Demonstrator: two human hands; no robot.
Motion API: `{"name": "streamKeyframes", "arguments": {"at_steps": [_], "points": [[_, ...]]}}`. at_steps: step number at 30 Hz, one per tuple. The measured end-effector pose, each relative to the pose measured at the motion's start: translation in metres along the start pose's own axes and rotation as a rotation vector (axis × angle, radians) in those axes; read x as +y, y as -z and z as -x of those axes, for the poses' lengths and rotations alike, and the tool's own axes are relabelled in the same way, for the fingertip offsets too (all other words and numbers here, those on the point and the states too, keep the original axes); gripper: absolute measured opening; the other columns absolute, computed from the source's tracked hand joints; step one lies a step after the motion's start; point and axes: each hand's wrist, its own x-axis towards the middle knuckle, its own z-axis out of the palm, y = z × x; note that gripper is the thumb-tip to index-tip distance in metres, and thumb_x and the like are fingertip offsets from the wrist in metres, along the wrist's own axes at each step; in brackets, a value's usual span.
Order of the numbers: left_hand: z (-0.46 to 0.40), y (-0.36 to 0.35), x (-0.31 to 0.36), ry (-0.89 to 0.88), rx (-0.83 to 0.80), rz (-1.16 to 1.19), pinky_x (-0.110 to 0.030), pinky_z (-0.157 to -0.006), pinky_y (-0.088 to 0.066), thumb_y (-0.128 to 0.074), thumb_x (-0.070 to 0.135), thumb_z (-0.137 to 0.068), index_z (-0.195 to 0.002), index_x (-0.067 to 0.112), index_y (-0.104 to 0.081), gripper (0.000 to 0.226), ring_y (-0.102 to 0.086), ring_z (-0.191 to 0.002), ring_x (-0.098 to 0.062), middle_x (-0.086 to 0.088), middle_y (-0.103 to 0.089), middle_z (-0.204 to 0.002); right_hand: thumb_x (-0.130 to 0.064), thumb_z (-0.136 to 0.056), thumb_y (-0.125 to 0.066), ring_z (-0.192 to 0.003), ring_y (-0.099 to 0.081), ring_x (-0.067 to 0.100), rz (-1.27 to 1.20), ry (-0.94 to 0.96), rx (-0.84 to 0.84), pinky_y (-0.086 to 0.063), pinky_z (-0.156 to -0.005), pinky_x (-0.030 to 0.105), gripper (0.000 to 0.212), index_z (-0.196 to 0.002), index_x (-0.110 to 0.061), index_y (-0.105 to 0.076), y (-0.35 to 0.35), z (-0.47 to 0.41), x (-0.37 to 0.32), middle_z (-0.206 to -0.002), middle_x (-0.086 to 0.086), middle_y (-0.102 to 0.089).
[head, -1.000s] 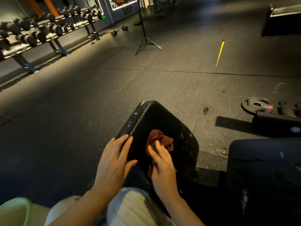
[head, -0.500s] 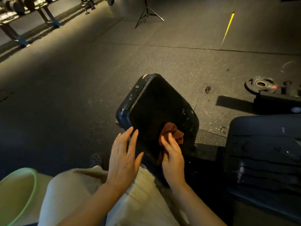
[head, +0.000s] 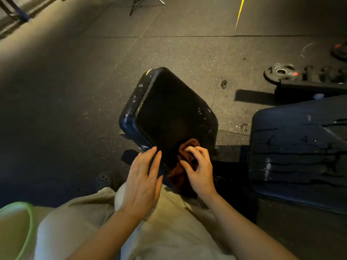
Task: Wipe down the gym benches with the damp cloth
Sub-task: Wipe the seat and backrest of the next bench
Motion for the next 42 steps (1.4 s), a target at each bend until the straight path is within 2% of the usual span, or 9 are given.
{"name": "streamKeyframes", "arguments": {"at_steps": [4, 8, 11, 16, 18, 24, 33, 38, 42], "points": [[0.002, -0.003, 0.009, -0.129, -0.081, 0.067, -0.037, -0.119, -0.016, -0.069, 0.01, -0.082, -0.14, 0.002, -0.045, 0.064, -0.034, -0.136, -0.025, -0.012, -0.035, -0.147, -0.005, -0.081, -0.073, -0.104, -0.055, 0.011, 0.089, -0.154, 0.051, -0.045, -0.092, 0.013, 0.033, -0.112, -0.012, -0.063, 0.02, 0.001, 0.02, -0.111, 0.001, -0.051], [0.003, -0.006, 0.01, -0.205, -0.249, 0.035, -0.035, -0.12, -0.009, -0.082, 0.012, -0.068, -0.141, 0.007, -0.043, 0.083, -0.029, -0.14, -0.021, -0.009, -0.036, -0.151, -0.003, -0.083, -0.068, -0.108, -0.05, 0.005, 0.086, 0.111, -0.022, -0.039, -0.099, 0.013, 0.033, -0.114, -0.012, -0.062, 0.008, 0.004, -0.003, -0.115, -0.001, -0.05], [0.002, -0.004, 0.006, -0.224, -0.291, -0.027, -0.035, -0.12, -0.006, -0.085, 0.017, -0.064, -0.138, 0.007, -0.049, 0.082, -0.03, -0.138, -0.023, -0.011, -0.042, -0.147, 0.001, -0.081, -0.066, -0.113, -0.05, 0.008, 0.068, 0.141, -0.06, -0.038, -0.102, 0.016, 0.035, -0.112, -0.014, -0.061, -0.004, 0.012, 0.001, -0.116, -0.004, -0.049], [0.002, -0.012, 0.008, -0.311, -0.308, -0.14, -0.041, -0.115, -0.017, -0.084, 0.02, -0.064, -0.135, 0.004, -0.052, 0.079, -0.034, -0.135, -0.026, -0.014, -0.046, -0.145, 0.004, -0.08, -0.067, -0.109, -0.054, 0.013, 0.147, -0.096, -0.028, -0.035, -0.094, 0.005, 0.034, -0.109, -0.012, -0.062, 0.015, 0.012, 0.045, -0.111, -0.003, -0.051], [0.001, -0.015, 0.011, -0.323, -0.313, -0.154, -0.041, -0.113, -0.021, -0.085, 0.022, -0.062, -0.134, 0.005, -0.054, 0.08, -0.037, -0.133, -0.027, -0.014, -0.048, -0.143, 0.003, -0.08, -0.069, -0.107, -0.056, 0.015, 0.176, -0.196, -0.03, -0.04, -0.095, 0.012, 0.031, -0.105, -0.015, -0.063, 0.026, 0.011, 0.054, -0.108, -0.004, -0.053], [-0.004, -0.019, 0.016, -0.286, -0.323, -0.141, -0.041, -0.103, -0.027, -0.086, 0.028, -0.058, -0.13, 0.008, -0.058, 0.08, -0.044, -0.129, -0.026, -0.011, -0.055, -0.137, -0.001, -0.081, -0.069, -0.112, -0.054, 0.008, 0.103, 0.041, -0.069, -0.039, -0.101, 0.017, 0.033, -0.112, -0.013, -0.065, 0.012, 0.025, 0.036, -0.115, -0.003, -0.058], [-0.002, -0.022, 0.016, -0.274, -0.296, -0.116, -0.041, -0.097, -0.027, -0.089, 0.028, -0.055, -0.128, 0.009, -0.06, 0.081, -0.036, -0.129, -0.025, -0.011, -0.056, -0.136, 0.005, -0.081, -0.066, -0.109, -0.058, 0.021, 0.196, -0.289, 0.078, -0.042, -0.095, 0.022, 0.029, -0.107, -0.009, -0.065, 0.028, 0.009, 0.077, -0.112, 0.003, -0.06], [-0.001, -0.026, 0.016, -0.31, -0.234, -0.122, -0.041, -0.095, -0.028, -0.081, 0.022, -0.062, -0.125, 0.006, -0.063, 0.067, -0.037, -0.128, -0.026, -0.013, -0.057, -0.135, 0.003, -0.08, -0.066, -0.109, -0.053, 0.011, 0.141, 0.045, 0.012, -0.04, -0.1, 0.02, 0.035, -0.111, -0.013, -0.062, 0.01, 0.023, 0.051, -0.114, -0.004, -0.056], [-0.001, -0.029, 0.018, -0.342, -0.207, -0.112, -0.042, -0.094, -0.029, -0.074, 0.018, -0.064, -0.121, 0.006, -0.065, 0.06, -0.038, -0.127, -0.026, -0.013, -0.058, -0.132, 0.008, -0.08, -0.063, -0.111, -0.055, 0.019, 0.183, -0.223, 0.051, -0.035, -0.093, 0.013, 0.034, -0.11, -0.009, -0.062, 0.017, 0.013, 0.085, -0.114, 0.004, -0.056]]}}
